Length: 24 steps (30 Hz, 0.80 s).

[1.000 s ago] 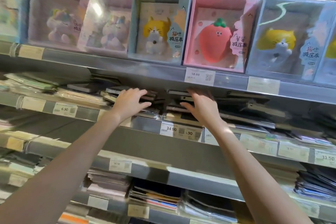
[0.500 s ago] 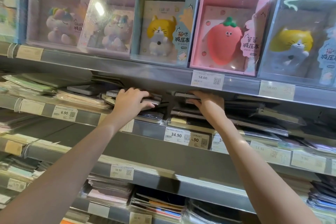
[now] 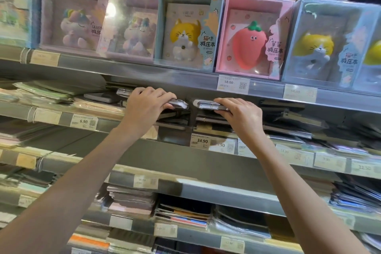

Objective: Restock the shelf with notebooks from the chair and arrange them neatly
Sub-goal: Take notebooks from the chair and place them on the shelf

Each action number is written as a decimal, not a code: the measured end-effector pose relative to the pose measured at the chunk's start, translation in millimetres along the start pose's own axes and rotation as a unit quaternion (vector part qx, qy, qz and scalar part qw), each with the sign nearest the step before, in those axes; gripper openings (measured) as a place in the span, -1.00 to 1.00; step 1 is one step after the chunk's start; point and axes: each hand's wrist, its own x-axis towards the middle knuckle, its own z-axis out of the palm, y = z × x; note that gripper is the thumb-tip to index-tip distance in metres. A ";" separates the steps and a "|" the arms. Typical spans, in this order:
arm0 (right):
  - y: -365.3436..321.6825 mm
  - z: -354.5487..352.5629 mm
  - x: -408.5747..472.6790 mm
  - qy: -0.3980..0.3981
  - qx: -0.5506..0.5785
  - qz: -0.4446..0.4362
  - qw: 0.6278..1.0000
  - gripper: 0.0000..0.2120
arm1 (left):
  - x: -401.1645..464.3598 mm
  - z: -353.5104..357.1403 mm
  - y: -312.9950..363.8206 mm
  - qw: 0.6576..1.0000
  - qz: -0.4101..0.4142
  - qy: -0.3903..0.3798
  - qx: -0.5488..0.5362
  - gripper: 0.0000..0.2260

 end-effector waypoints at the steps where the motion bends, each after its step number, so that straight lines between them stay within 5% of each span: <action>1: -4.2 -6.5 -2.6 0.003 -0.007 -0.005 1.000 -0.80 | -2.2 -7.3 0.3 1.000 0.007 0.006 -0.001 -0.73; 12: -60.7 -98.4 -27.6 0.015 -0.044 -0.009 0.999 -0.75 | -20.2 -101.2 8.4 0.987 -0.016 0.094 -0.128 -0.70; 16: -85.3 -123.9 -48.0 -0.001 -0.073 -0.012 0.997 -0.76 | -41.0 -118.4 22.8 0.974 -0.093 -0.055 -0.200 -0.77; 24: -139.6 -126.7 -140.4 -0.204 -0.025 0.075 0.976 -0.74 | -150.5 -86.5 61.7 0.913 -0.113 -0.285 -0.270 -0.76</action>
